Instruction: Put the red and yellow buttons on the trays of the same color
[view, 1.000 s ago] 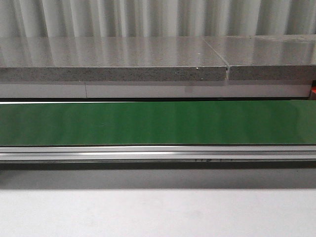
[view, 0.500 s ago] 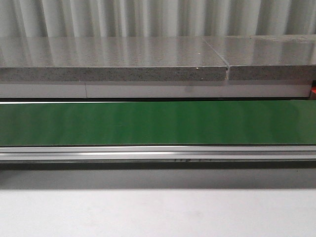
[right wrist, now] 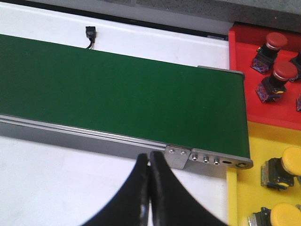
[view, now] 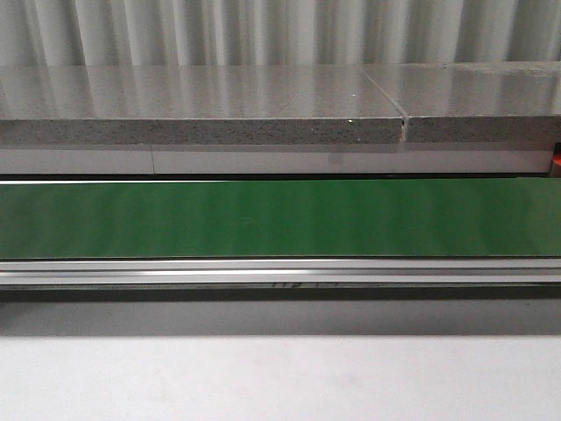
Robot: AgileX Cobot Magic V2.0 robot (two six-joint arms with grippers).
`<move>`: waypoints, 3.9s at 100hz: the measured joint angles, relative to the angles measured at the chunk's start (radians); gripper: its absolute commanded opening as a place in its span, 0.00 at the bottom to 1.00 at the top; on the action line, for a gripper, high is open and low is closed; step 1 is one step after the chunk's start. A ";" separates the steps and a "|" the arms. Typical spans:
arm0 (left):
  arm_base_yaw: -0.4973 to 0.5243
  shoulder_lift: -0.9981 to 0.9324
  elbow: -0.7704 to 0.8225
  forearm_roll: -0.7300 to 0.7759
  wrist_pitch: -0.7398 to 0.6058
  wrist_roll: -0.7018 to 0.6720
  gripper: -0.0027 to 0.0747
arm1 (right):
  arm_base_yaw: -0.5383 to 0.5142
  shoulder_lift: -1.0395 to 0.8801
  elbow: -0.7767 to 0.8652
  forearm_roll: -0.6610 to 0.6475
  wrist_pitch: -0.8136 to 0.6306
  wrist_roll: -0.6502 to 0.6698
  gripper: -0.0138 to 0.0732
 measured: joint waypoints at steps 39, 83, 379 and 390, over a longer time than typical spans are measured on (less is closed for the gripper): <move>0.000 0.000 0.000 0.000 0.000 0.000 0.01 | 0.000 -0.025 0.027 -0.002 -0.039 -0.001 0.02; 0.000 0.000 0.000 0.000 0.000 0.000 0.01 | 0.000 -0.302 0.348 -0.009 -0.428 0.013 0.02; -0.128 -0.237 0.393 0.327 -0.469 -0.333 0.01 | -0.099 -0.426 0.608 -0.009 -0.675 0.073 0.02; -0.128 -0.319 0.480 0.331 -0.518 -0.340 0.01 | -0.099 -0.426 0.608 -0.009 -0.675 0.073 0.02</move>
